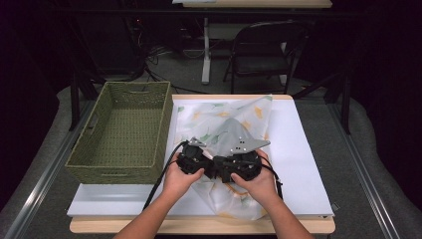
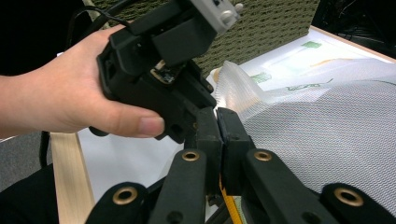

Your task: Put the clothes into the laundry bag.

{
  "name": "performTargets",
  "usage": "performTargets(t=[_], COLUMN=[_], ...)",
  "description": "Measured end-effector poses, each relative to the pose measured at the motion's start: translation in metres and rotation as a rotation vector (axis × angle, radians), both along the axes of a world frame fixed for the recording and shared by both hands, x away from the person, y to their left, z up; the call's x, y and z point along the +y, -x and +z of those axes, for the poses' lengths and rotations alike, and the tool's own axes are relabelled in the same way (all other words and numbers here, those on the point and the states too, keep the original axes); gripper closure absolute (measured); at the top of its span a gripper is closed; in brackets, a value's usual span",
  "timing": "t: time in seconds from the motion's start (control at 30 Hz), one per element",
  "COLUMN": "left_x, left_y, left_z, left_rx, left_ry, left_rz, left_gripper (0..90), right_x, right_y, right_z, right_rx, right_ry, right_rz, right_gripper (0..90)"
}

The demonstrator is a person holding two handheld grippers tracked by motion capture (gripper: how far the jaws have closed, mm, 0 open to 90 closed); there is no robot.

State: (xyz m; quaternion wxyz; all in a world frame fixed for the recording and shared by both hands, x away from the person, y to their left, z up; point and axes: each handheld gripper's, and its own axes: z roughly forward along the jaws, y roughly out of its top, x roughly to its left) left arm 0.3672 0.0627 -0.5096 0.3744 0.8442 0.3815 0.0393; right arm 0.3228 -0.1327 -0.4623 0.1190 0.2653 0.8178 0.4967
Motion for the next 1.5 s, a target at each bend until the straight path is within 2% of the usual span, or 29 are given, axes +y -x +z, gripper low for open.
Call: performTargets(t=[0.03, 0.17, 0.2, 0.4, 0.5, 0.6, 0.7, 0.73, 0.83, 1.0, 1.1, 1.13, 1.23, 1.5], left_x=[-0.006, -0.01, -0.011, -0.012, -0.007, 0.004, 0.016, 0.02, 0.029, 0.035, 0.036, 0.036, 0.035, 0.034], left_y=[-0.009, -0.013, -0.014, -0.018, -0.015, -0.01, -0.004, -0.001, 0.005, 0.01, 0.011, 0.011, 0.014, 0.021], left_z=[0.001, 0.002, 0.002, 0.0, 0.002, 0.005, 0.008, 0.008, 0.009, 0.002, -0.006, -0.008, -0.014, -0.02], left_rx=[-0.001, -0.01, -0.013, -0.006, -0.008, 0.003, 0.008, -0.003, 0.001, 0.001, 0.026, 0.023, 0.049, 0.054], left_ry=[-0.001, -0.01, -0.001, -0.004, -0.013, 0.003, 0.017, 0.012, 0.014, -0.024, -0.021, -0.037, -0.03, -0.045], left_rz=[0.012, 0.015, 0.025, 0.027, 0.025, 0.026, 0.038, 0.039, 0.046, 0.051, 0.057, 0.058, 0.062, 0.042], left_gripper=[84.9, 84.9, 84.9, 83.9, 76.2, 66.9, 63.1, 62.7, 62.6, 62.9, 62.1, 61.5, 59.4, 56.7], right_x=[0.0, -0.003, -0.003, -0.005, -0.006, -0.008, -0.008, -0.008, -0.008, -0.008, -0.008, -0.009, -0.009, -0.009], right_y=[0.0, 0.001, 0.001, 0.001, 0.0, -0.001, -0.001, -0.001, -0.001, -0.001, -0.001, -0.001, -0.001, -0.001], right_z=[0.0, 0.002, 0.003, 0.004, 0.004, 0.003, 0.003, 0.003, 0.004, 0.004, 0.004, 0.004, 0.004, 0.003], right_rx=[0.0, -0.001, -0.002, -0.002, -0.006, -0.003, -0.003, -0.004, -0.006, -0.008, -0.007, -0.007, -0.007, -0.006], right_ry=[0.0, -0.014, -0.016, -0.021, -0.018, -0.016, -0.015, -0.016, -0.015, -0.014, -0.016, -0.016, -0.015, -0.014], right_rz=[0.0, 0.0, 0.0, -0.007, -0.008, -0.014, -0.017, -0.018, -0.02, -0.024, -0.023, -0.023, -0.022, -0.024], right_gripper=[88.8, 88.8, 88.9, 88.8, 88.8, 88.8, 88.8, 88.8, 88.8, 88.8, 88.8, 88.8, 88.8, 88.8])
